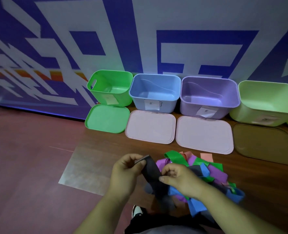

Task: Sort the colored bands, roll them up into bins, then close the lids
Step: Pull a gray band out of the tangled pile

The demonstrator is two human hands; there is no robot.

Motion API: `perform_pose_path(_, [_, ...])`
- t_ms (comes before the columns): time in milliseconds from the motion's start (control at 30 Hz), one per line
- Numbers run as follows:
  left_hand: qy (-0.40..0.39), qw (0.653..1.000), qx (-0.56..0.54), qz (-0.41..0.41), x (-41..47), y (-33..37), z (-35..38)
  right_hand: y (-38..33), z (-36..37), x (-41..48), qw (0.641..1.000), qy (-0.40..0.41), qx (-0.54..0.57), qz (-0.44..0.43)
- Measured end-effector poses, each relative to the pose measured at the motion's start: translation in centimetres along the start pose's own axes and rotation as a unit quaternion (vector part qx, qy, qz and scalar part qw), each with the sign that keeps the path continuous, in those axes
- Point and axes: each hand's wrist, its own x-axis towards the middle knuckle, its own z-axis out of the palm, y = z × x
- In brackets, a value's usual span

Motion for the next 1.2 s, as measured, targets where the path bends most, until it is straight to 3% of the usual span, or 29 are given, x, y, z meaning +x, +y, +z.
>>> perform_pose_path(200, [0.087, 0.989, -0.108, -0.047, 1.3, 1.2, -4.9, 0.1, 3.5, 1.6, 1.0, -0.023, 0.005, 0.005])
perform_pose_path(500, [0.169, 0.98, -0.078, -0.075, 4.2, -1.5, -12.9, -2.5, 7.7, 4.2, 1.0, -0.007, -0.01, -0.016])
perform_pose_path(867, [0.176, 0.981, -0.016, -0.08, 8.5, -3.6, -17.4, -4.9, 10.8, 7.6, 0.989, -0.097, -0.102, 0.048])
perform_pose_path(1200, [0.163, 0.98, 0.093, -0.074, 14.9, -4.6, -21.7, -5.8, 9.8, 12.4, 0.989, -0.07, -0.106, 0.073])
